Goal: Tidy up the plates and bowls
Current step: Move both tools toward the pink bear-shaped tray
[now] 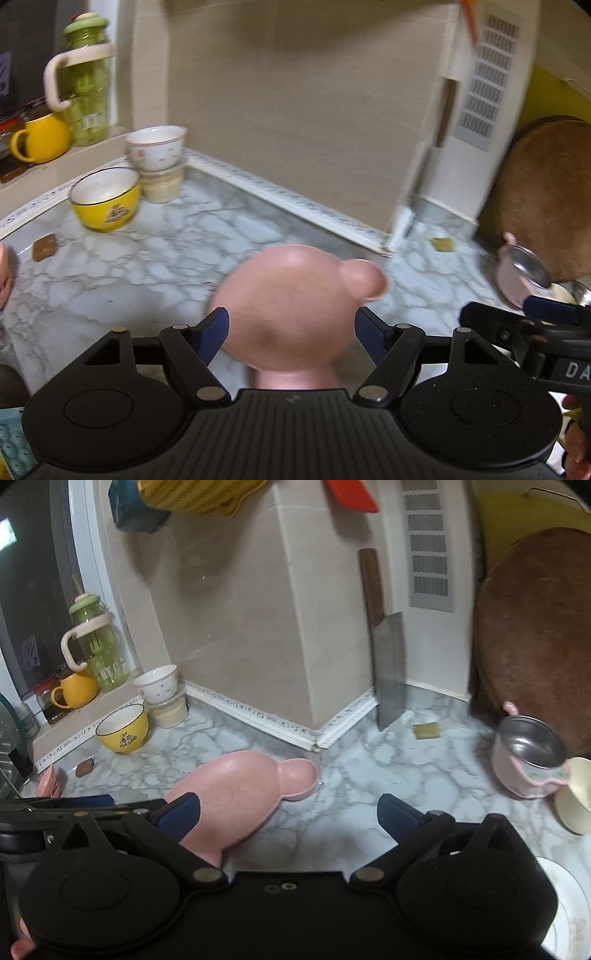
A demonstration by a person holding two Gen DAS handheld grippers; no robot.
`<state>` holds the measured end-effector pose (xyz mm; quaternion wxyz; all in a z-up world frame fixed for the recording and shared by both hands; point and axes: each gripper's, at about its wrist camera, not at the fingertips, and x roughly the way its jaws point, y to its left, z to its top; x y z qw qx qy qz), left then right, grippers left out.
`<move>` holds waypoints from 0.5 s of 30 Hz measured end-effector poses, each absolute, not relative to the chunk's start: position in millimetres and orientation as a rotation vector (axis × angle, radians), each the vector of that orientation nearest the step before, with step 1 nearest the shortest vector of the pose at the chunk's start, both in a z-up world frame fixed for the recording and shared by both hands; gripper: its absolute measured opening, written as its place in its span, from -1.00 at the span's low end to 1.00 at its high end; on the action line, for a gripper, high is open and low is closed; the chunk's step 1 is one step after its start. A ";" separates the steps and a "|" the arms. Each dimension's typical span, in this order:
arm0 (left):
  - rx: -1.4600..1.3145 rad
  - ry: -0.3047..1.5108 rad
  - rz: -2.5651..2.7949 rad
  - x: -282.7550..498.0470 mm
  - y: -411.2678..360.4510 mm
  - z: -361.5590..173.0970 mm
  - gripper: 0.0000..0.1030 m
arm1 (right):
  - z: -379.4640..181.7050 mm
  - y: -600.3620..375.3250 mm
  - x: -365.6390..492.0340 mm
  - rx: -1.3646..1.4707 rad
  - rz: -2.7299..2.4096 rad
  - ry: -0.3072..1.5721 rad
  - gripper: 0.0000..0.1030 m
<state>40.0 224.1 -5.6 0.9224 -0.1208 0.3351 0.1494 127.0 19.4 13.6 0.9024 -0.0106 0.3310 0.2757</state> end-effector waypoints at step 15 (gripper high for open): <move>-0.337 0.853 0.428 85.7 289.1 -71.8 0.45 | -51.9 89.6 181.2 -0.072 0.520 0.873 0.80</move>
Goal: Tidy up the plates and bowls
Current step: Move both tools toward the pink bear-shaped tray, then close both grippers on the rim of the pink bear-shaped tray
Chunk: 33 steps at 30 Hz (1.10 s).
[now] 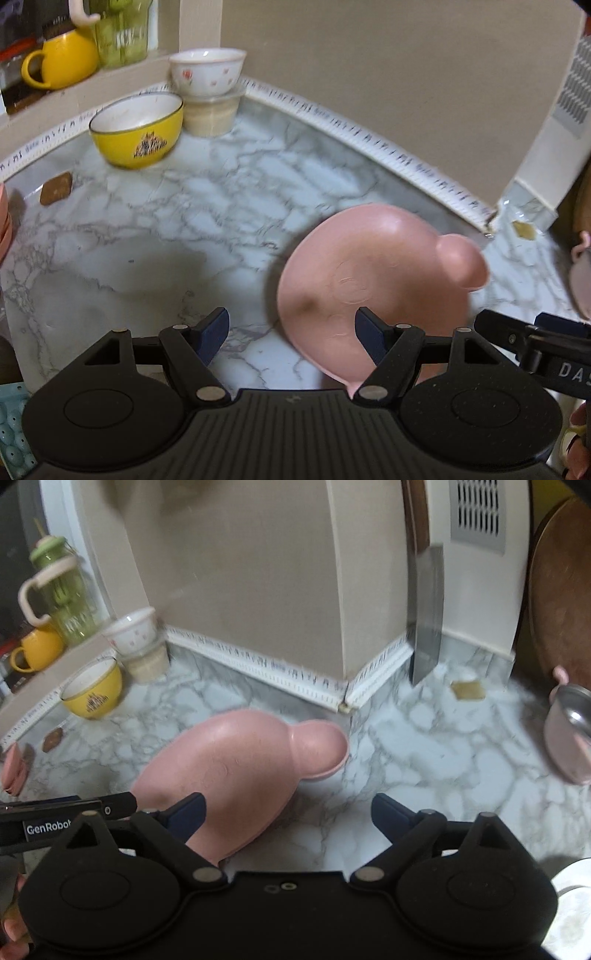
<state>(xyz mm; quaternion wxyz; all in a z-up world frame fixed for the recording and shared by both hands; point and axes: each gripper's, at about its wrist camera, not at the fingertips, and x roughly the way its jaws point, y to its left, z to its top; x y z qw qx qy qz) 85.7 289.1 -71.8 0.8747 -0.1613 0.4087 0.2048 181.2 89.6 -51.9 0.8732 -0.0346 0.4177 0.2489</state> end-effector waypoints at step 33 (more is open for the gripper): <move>-0.332 0.883 0.417 121.5 306.0 -100.8 -0.69 | -93.1 122.9 204.6 -0.007 0.472 1.008 -0.58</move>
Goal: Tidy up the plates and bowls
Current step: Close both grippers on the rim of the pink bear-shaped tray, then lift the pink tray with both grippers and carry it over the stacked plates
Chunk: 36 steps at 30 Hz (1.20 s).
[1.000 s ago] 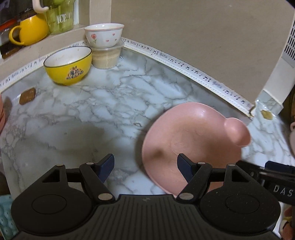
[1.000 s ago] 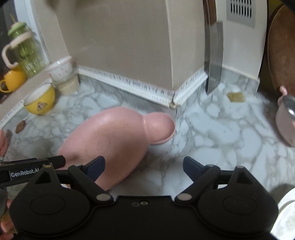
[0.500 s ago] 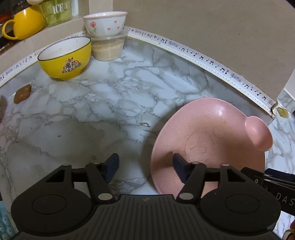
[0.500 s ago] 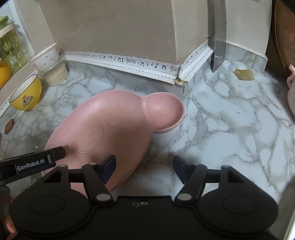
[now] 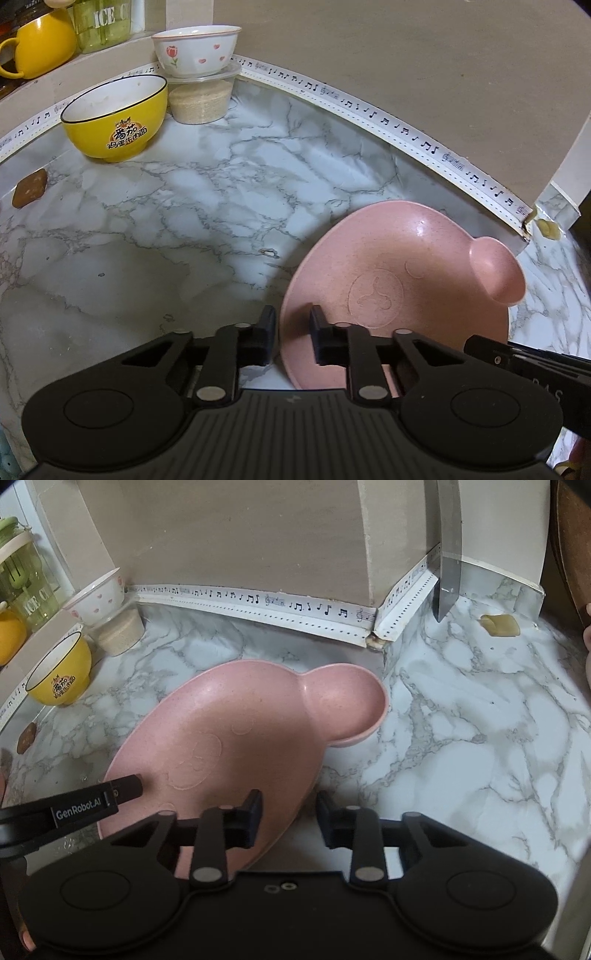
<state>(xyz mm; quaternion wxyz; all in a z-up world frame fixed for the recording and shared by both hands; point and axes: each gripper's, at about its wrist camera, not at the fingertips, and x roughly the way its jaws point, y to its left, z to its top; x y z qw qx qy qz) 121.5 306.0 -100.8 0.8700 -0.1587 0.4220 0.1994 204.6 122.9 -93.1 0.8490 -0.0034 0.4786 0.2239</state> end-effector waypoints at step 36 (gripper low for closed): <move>-0.336 0.834 0.244 65.3 212.9 -32.7 -0.76 | -26.2 14.4 142.5 0.082 0.407 0.919 -0.74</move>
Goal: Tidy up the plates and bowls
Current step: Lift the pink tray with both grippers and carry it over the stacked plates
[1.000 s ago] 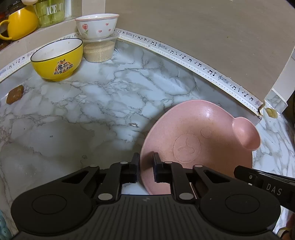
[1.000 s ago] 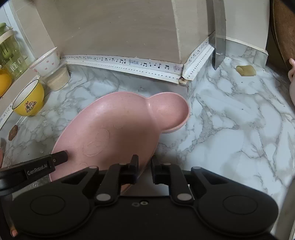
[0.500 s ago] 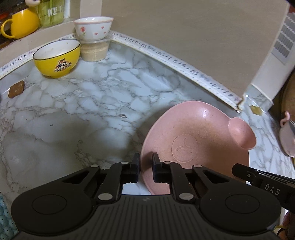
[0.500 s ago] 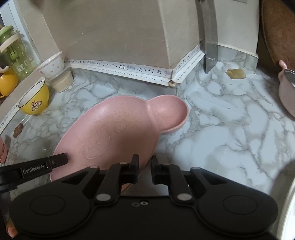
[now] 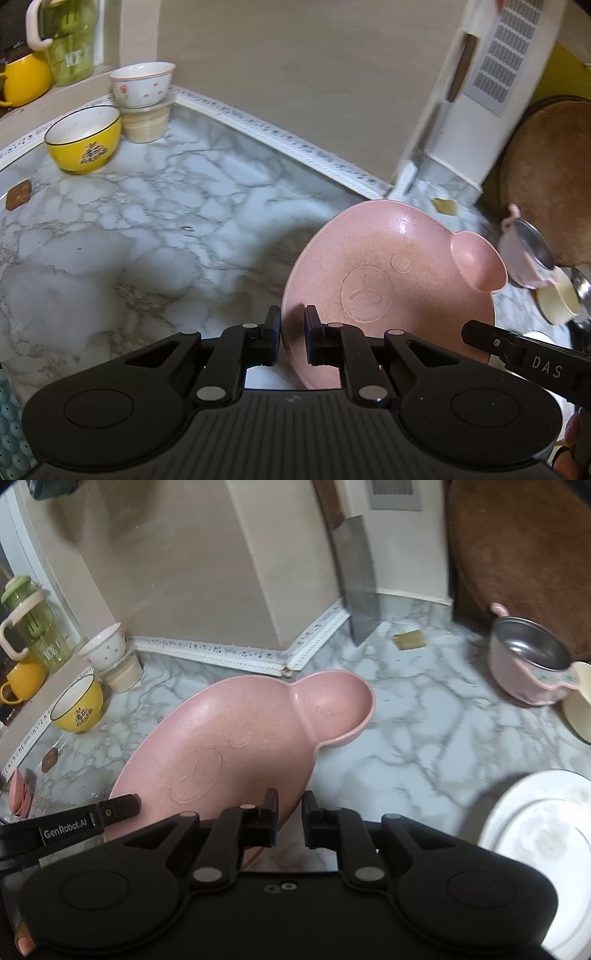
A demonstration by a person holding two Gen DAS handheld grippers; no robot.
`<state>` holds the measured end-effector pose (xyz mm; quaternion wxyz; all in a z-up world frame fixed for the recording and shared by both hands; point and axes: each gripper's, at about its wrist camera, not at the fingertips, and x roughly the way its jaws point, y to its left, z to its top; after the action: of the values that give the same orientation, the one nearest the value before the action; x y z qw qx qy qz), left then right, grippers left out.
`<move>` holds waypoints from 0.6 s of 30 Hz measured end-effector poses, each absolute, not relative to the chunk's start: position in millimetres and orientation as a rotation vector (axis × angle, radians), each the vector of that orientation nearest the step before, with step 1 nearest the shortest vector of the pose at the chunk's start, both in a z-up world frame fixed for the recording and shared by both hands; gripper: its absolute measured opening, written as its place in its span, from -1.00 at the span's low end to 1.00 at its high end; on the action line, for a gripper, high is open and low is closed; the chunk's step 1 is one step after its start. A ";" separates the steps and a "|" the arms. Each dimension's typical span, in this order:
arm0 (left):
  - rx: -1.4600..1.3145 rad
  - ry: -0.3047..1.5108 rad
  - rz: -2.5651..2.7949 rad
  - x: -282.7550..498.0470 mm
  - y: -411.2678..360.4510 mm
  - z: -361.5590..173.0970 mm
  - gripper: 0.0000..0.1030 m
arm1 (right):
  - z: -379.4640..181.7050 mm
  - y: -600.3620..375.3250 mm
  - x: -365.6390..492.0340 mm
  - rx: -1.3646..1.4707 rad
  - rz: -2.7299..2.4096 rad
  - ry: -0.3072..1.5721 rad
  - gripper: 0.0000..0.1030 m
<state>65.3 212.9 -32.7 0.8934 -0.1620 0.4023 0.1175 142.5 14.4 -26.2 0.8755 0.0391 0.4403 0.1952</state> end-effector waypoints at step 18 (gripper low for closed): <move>-0.230 0.842 -0.039 80.7 98.4 -13.6 -0.76 | -9.1 -116.7 106.4 0.211 0.207 0.866 -0.74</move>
<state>80.7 98.4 -13.6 0.9061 -0.1115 0.4076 -0.0190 106.4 -116.7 -9.1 0.8971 0.1018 0.4180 0.1000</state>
